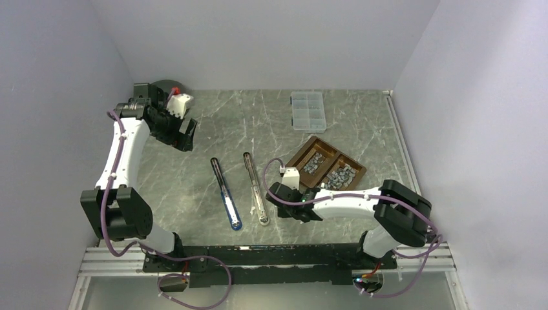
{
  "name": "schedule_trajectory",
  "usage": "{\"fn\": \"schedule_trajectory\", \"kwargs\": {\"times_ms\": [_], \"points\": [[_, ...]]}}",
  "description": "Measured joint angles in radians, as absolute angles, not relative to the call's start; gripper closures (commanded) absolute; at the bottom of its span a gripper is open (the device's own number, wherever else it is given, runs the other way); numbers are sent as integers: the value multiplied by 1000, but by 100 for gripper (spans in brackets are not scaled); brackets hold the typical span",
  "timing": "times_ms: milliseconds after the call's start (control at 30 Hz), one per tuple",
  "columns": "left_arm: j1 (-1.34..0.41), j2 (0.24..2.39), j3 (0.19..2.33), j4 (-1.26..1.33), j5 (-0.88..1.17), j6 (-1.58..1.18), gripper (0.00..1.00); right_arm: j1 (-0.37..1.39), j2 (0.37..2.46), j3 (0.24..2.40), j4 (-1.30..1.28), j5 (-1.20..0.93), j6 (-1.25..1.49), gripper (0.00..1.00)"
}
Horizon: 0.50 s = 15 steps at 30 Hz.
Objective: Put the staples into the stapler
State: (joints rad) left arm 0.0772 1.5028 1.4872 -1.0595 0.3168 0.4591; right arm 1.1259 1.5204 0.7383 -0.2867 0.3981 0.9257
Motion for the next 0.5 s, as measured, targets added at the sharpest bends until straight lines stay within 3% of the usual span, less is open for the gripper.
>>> {"fn": "schedule_trajectory", "kwargs": {"times_ms": [133,500], "points": [[77,1504,1487,-1060,317,459,0,1126,1523,739,-287,406,920,91],[77,1504,1487,-1060,318,459,1,1150,1364,728,-395,443,904,91]]}}
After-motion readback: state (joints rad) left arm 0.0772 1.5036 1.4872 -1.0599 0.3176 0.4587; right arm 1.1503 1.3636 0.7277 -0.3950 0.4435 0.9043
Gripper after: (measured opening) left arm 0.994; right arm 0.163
